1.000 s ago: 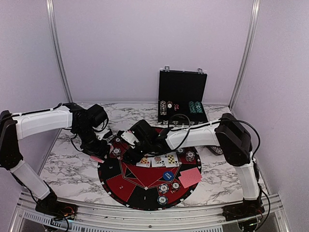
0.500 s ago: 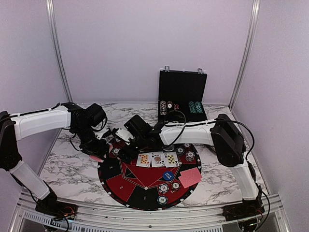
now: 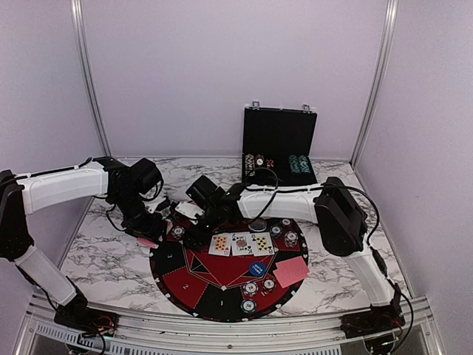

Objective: Distribute texas hold em gaming equipment
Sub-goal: Pick up the all-in button from the poker table mat.

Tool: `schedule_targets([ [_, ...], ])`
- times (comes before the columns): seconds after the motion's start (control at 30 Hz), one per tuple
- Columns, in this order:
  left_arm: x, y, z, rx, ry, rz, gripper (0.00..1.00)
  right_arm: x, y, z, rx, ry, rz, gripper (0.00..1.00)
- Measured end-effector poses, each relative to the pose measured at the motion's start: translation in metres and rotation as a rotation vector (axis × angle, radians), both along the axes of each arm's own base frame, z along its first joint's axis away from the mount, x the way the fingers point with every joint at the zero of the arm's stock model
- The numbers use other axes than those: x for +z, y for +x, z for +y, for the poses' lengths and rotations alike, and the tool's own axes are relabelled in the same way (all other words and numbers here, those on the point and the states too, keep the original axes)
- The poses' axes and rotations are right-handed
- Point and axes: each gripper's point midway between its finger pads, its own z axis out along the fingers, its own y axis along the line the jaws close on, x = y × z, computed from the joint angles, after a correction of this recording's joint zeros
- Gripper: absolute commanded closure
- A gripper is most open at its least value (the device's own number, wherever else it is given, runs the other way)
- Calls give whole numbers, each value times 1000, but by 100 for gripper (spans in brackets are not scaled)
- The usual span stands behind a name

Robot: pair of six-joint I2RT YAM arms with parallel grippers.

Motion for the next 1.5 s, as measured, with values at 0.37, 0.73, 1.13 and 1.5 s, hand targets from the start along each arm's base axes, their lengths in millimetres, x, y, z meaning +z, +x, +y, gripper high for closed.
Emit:
schedule_targets([
  [0.37, 0, 0, 0, 0, 0, 1, 51, -12, -3, -5, -2, -50, 33, 14],
  [0.73, 0, 0, 0, -1, -1, 0, 51, -16, -8, -5, 0, -51, 60, 23],
  [1.13, 0, 0, 0, -4, -1, 0, 51, -17, -7, -5, -14, -44, 70, 36],
  [1.5, 0, 0, 0, -4, -3, 1, 51, -17, -8, -4, -15, -47, 66, 34],
])
